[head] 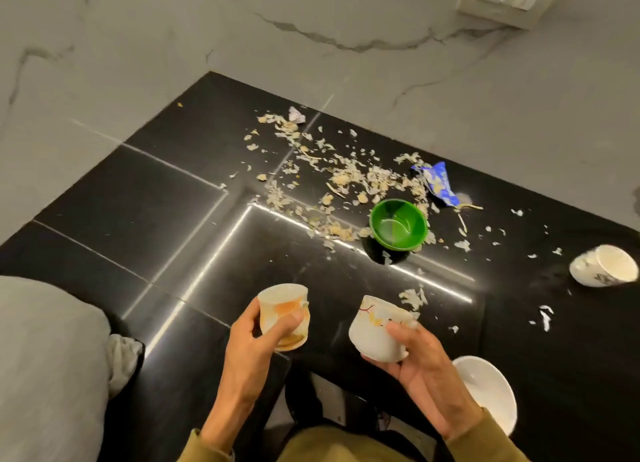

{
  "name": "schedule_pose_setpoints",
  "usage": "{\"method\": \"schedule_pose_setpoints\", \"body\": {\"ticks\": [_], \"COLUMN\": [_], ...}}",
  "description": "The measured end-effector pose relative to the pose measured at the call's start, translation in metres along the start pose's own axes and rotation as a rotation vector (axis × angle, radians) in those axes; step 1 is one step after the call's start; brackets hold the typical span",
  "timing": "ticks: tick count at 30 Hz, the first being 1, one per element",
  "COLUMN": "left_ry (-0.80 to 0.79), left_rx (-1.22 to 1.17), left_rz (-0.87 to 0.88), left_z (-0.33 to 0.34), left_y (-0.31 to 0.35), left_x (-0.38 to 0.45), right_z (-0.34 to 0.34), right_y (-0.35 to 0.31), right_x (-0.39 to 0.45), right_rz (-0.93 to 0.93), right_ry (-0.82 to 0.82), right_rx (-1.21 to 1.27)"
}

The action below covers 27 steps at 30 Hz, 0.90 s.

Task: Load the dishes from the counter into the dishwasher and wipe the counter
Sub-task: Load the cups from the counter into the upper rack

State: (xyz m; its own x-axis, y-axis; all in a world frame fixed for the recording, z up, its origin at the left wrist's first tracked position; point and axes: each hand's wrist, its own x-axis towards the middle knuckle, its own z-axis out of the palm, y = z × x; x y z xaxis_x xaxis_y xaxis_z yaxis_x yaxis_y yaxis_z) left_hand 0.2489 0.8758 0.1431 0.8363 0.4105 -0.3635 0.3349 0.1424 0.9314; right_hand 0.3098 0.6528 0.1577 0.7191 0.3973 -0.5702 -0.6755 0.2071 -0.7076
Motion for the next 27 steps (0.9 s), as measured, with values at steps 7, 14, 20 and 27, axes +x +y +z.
{"method": "schedule_pose_setpoints", "body": {"ticks": [7,14,20,27], "left_ry": [-0.201,-0.186,-0.151,-0.116], "left_rx": [0.028,0.032,0.028,0.103], "left_rz": [-0.004,0.043,0.073,0.057], "left_z": [0.051,0.122,0.181,0.219], "left_y": [0.011,0.009,-0.002,-0.023], "left_x": [-0.014,-0.058,-0.111,-0.163], "right_z": [-0.025,-0.08,-0.143,-0.187], "right_y": [-0.002,-0.007,-0.008,0.009], "right_x": [-0.058,-0.105,-0.15,-0.202], "right_rz": [0.01,-0.047,-0.132,-0.142], "right_ry": [0.146,0.143,0.166,0.18], "right_rx": [0.331,0.365,0.338,0.257]}}
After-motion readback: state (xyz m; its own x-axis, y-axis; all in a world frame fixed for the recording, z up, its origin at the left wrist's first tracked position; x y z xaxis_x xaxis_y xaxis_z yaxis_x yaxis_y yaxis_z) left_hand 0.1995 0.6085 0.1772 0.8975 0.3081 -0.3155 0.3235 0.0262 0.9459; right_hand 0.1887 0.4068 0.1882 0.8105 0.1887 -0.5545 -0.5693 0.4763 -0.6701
